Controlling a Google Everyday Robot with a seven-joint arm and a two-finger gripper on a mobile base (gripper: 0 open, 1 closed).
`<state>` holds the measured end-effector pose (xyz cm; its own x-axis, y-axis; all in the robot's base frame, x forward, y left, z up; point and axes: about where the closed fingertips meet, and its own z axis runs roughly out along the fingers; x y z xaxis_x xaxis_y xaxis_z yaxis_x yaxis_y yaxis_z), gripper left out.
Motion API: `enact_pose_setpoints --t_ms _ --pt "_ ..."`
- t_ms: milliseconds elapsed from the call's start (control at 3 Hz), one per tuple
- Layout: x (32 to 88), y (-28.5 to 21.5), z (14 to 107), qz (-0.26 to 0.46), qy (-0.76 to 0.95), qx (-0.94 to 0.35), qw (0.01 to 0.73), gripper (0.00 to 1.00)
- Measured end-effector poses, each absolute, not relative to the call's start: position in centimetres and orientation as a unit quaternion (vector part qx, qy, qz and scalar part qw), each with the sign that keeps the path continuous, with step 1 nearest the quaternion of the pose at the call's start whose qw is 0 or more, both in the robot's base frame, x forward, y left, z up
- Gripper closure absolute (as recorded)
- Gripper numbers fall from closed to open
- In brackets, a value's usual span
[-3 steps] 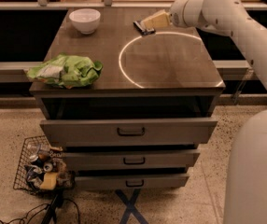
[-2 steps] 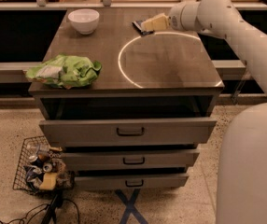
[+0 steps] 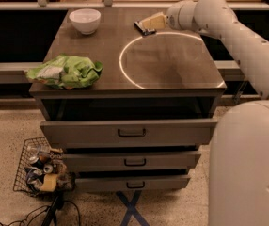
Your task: Move rxbar blueberry near green rice chip bag
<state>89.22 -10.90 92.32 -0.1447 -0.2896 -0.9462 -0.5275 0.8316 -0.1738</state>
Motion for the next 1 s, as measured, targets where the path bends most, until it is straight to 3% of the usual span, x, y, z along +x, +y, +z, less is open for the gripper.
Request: enact_pose_setpoints --t_ms 1000 --pt "94.6 -8.3 90.0 0.122 0.754 -0.249 0.595 0.0"
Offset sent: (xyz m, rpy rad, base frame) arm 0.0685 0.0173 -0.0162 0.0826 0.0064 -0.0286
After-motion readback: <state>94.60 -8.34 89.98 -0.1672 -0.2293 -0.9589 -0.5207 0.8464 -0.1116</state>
